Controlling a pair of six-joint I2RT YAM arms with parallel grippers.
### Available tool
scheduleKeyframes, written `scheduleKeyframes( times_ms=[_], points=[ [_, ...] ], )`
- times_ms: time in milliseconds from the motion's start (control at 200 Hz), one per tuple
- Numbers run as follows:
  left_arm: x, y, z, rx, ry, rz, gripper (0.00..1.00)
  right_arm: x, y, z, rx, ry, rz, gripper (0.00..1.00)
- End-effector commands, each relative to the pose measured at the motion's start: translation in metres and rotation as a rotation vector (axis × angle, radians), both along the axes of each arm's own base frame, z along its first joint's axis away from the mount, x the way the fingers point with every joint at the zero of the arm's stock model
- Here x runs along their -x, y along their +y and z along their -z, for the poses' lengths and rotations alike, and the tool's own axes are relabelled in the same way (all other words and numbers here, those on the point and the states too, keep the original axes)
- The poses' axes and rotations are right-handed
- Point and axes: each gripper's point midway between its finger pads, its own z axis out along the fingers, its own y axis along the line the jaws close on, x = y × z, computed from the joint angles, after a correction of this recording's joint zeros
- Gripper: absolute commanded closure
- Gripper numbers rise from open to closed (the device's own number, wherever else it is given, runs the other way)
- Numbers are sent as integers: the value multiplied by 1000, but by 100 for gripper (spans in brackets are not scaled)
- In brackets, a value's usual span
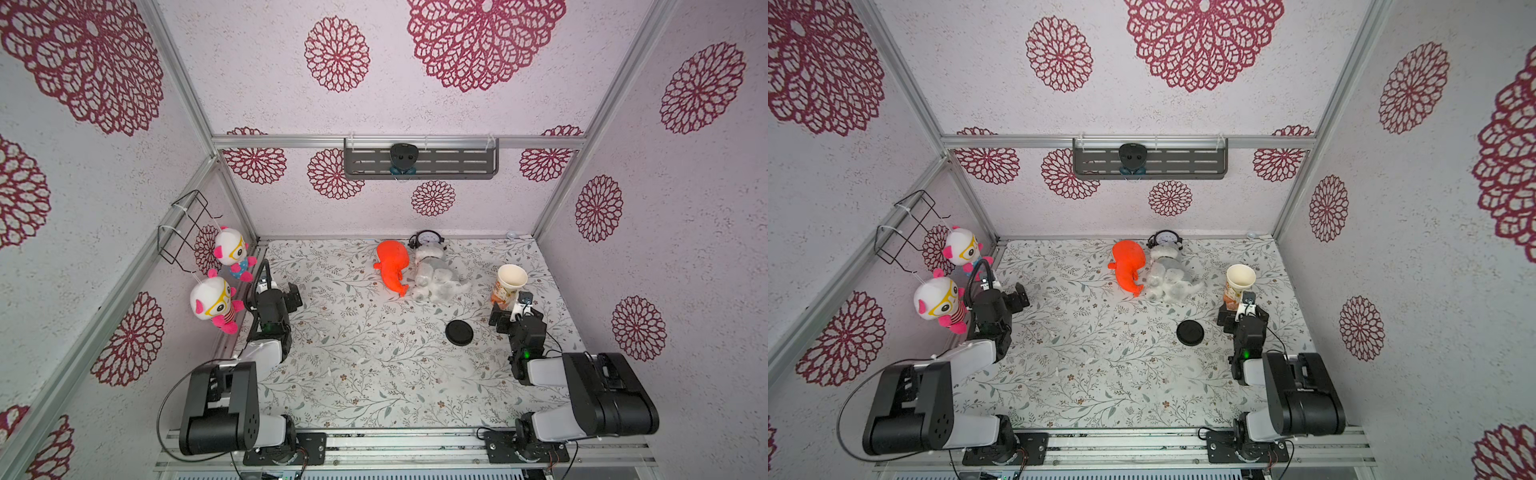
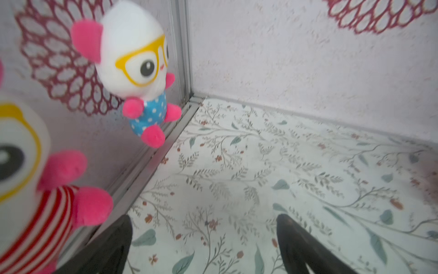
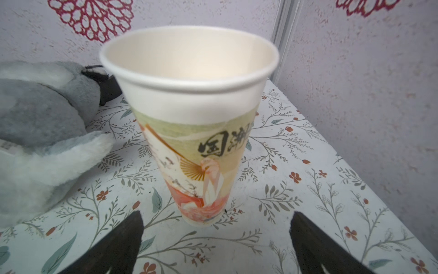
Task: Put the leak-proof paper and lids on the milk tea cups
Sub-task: Pick up the cup at the center of the board.
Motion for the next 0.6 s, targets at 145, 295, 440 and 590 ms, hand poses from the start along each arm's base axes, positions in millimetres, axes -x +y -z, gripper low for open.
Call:
scheduleKeyframes(
  times_ms=[145, 295, 440, 590],
  points=[
    [8, -14, -25, 238, 100, -11, 3, 2, 7, -46, -110, -56, -10, 1],
    [0, -34, -40, 348, 54, 110, 3, -6, 11, -49, -117, -33, -30, 1],
    [7, -25, -46, 443, 18, 36, 3, -17, 13, -49, -123, -27, -34, 1],
    [7, -31, -43, 436, 39, 89, 3, -27, 5, -50, -111, -50, 12, 1]
  ],
)
